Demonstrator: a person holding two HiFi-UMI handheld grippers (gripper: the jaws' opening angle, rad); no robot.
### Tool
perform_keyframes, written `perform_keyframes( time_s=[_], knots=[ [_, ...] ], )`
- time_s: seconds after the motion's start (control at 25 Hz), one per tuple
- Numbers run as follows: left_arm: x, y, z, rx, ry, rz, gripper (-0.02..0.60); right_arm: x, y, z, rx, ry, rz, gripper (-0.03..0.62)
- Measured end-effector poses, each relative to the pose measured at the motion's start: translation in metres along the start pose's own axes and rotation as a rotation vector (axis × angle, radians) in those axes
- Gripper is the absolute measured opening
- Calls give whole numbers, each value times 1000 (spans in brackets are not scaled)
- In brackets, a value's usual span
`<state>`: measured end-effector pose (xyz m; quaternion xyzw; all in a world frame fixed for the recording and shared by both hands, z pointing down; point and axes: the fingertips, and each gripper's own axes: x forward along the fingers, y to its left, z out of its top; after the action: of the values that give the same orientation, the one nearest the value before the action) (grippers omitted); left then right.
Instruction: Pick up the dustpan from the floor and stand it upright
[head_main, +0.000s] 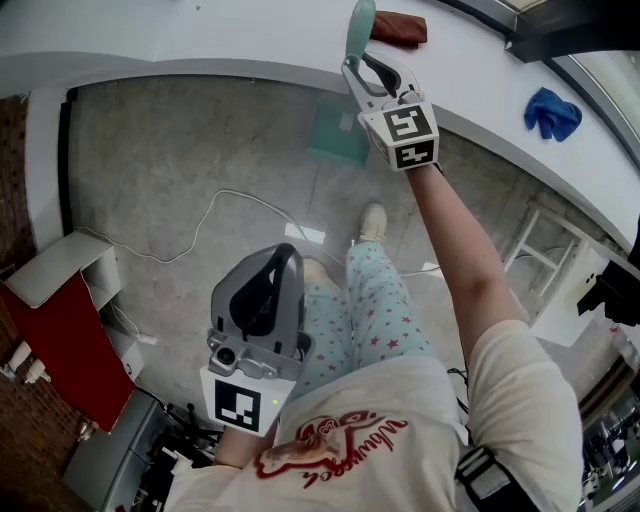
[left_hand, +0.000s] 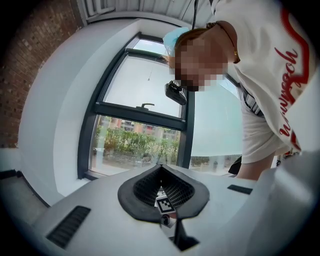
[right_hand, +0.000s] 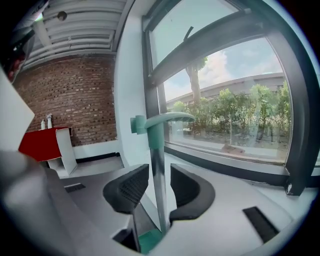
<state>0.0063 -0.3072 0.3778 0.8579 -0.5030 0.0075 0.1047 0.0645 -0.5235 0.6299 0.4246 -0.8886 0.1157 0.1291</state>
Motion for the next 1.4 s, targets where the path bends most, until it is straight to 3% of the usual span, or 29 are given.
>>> perform_keyframes(
  time_s=[0.2, 0.48, 0.88, 1.04, 1.2, 1.4],
  knots=[
    [-7, -3, -1, 3, -4, -10, 18, -12, 0, 4, 14, -30, -29, 200],
    [-13, -12, 4, 13, -28, -43, 18, -43, 10, 20, 18, -80, -59, 212],
    [-17, -29, 44, 27, -117, -105, 18, -153, 51, 101, 31, -152, -143, 210],
    [-20, -39, 58, 37, -148, -144, 18, -197, 71, 132, 11, -169, -172, 102],
    [-32, -47, 74, 41, -171, -172, 18, -235, 89, 154, 111, -209, -199, 60],
    [-61, -52, 86, 63, -168, -214, 18, -278, 127, 191, 147, -264, -233, 38]
  ],
)
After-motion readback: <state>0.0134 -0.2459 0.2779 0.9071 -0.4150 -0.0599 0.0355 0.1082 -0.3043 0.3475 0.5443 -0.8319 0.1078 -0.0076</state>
